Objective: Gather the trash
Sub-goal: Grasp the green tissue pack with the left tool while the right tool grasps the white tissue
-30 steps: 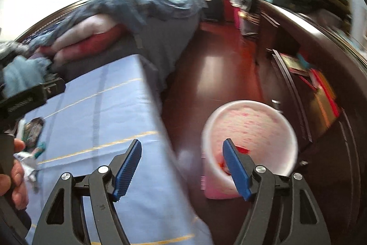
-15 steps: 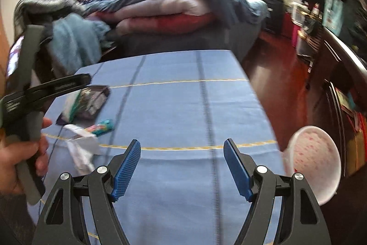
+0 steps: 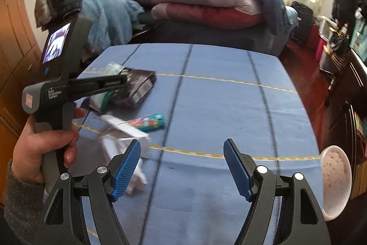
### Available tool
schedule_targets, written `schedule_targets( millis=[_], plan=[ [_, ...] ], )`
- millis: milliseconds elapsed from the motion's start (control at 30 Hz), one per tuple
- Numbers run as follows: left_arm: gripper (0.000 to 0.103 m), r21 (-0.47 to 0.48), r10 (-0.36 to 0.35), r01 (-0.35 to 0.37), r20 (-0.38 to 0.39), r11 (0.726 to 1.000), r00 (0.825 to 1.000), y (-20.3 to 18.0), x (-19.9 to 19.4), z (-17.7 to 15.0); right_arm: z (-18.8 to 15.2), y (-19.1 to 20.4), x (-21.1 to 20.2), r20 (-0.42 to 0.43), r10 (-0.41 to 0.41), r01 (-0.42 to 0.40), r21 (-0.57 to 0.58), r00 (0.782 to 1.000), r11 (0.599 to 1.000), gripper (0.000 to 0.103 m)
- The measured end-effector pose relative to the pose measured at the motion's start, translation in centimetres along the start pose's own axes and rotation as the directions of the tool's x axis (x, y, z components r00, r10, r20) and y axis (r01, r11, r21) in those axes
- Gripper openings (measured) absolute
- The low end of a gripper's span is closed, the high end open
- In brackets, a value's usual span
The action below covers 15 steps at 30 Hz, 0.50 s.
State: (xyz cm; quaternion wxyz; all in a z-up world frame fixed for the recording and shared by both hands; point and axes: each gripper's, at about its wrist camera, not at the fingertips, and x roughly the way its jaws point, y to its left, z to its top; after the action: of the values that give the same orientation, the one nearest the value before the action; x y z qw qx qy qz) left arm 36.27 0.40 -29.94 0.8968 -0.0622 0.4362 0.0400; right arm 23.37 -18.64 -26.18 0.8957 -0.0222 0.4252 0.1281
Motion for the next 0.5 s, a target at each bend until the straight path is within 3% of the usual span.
schedule_targets(
  millis=[167,400,500],
  plan=[
    [0.043,-0.075,-0.050,0.053,0.037,0.996,0.998,2.1,-1.5,0.0,-0.5,2.4,0.6,-0.024,0.060,-0.061,-0.044,0.998,0.997,0.075],
    [0.043,-0.114,-0.061,0.072,0.099,0.991,0.993,4.3,-4.7,0.3,-0.9,4.9,2.4,-0.069,0.106,-0.112,-0.083,0.992,0.990,0.074],
    [0.043,-0.119,-0.053,0.066,0.111,0.991,0.992,5.0,-5.7,0.3,-1.1,5.6,3.2,-0.093,0.115,-0.124,-0.091,0.989,0.988,0.065]
  ],
)
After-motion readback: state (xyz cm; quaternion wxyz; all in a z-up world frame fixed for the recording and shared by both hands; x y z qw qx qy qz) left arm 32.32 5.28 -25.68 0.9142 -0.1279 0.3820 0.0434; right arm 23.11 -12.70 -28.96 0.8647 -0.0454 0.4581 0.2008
